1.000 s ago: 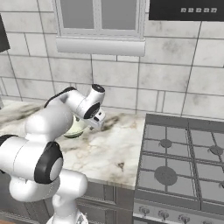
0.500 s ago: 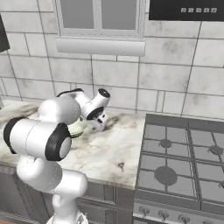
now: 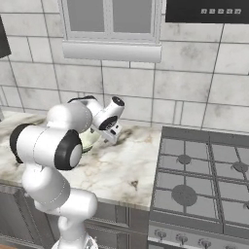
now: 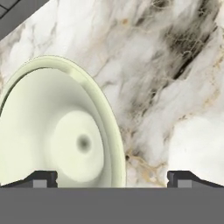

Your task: Pick the cup and bowl from the counter and place them on the counter next to the sink.

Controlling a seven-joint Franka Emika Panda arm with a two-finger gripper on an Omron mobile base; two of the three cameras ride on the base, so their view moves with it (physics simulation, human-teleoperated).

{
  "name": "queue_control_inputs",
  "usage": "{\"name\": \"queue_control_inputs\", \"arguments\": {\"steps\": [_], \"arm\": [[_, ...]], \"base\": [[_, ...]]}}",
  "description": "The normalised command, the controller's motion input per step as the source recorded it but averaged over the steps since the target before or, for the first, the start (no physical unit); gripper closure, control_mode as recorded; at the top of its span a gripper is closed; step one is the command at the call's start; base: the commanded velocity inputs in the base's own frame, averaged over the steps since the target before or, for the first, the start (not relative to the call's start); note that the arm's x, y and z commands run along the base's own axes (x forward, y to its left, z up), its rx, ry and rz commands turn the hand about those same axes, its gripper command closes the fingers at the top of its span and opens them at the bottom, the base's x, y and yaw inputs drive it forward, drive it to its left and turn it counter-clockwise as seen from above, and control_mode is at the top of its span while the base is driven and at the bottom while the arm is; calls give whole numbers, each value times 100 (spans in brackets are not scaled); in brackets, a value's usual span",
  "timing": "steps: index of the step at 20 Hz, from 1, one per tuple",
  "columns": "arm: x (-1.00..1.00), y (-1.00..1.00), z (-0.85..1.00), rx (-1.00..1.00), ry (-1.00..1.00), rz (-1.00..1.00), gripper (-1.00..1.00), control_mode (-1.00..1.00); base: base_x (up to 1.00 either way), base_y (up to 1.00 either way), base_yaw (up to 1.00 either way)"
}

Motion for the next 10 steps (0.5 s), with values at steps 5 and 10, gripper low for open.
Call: {"name": "queue_control_inputs", "arguments": {"steps": [5, 10], "arm": [[0, 0, -30, 0, 0, 0, -100, -100], [0, 0, -28, 0, 0, 0, -100, -100]], "base": [[0, 0, 0], [0, 0, 0]]}}
